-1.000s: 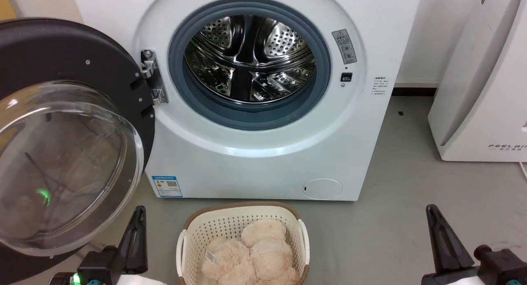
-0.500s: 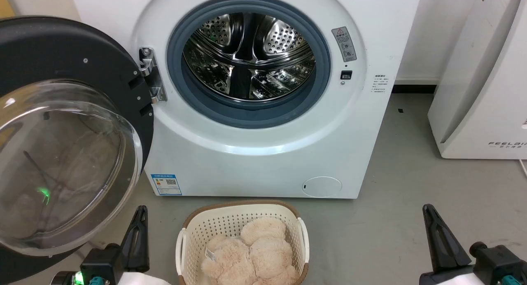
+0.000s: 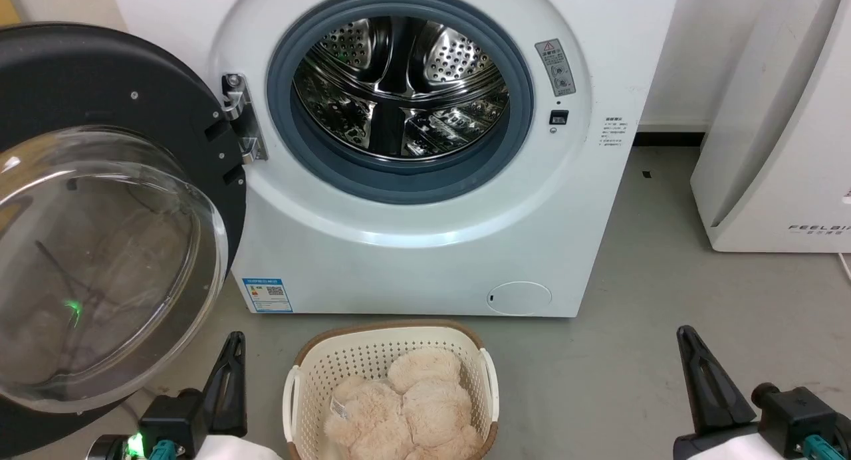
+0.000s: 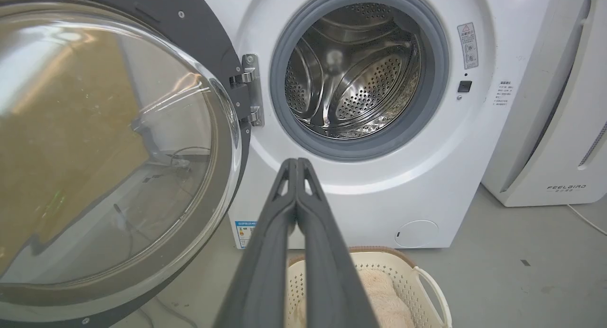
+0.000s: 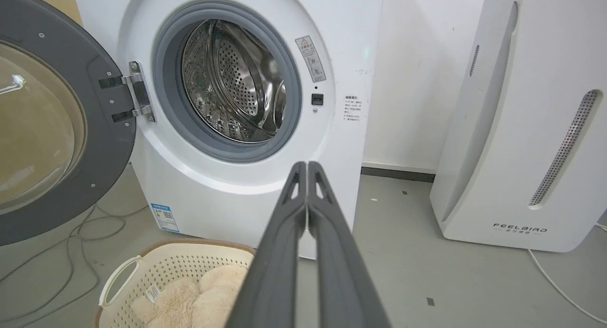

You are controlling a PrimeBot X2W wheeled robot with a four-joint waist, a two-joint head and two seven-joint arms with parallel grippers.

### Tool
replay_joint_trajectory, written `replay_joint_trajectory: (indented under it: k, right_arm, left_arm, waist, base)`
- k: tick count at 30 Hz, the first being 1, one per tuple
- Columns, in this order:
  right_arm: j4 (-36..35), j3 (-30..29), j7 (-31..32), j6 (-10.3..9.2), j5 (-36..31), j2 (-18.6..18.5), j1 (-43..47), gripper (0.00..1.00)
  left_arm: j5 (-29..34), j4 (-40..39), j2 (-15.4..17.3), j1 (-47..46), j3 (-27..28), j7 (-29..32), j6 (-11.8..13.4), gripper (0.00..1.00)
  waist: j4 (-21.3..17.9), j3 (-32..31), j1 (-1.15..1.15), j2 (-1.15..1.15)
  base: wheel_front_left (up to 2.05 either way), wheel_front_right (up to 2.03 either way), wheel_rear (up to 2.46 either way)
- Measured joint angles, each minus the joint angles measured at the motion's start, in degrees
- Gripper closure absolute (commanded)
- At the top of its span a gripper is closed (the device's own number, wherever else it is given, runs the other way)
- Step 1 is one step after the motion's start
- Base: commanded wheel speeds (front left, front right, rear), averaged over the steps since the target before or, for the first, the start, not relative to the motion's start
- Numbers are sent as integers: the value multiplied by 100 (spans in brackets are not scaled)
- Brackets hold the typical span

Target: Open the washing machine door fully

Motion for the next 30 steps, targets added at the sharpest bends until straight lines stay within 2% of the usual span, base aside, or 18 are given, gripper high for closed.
replay_joint_trajectory:
  k: [30]
  right_arm:
    - [8, 63, 360, 0, -116, 0, -120, 100]
  left_arm:
    - [53, -47, 0, -115, -96, 354, 102, 100]
  waist:
    - [-24, 99, 0, 0]
  base:
    - [0, 0, 0]
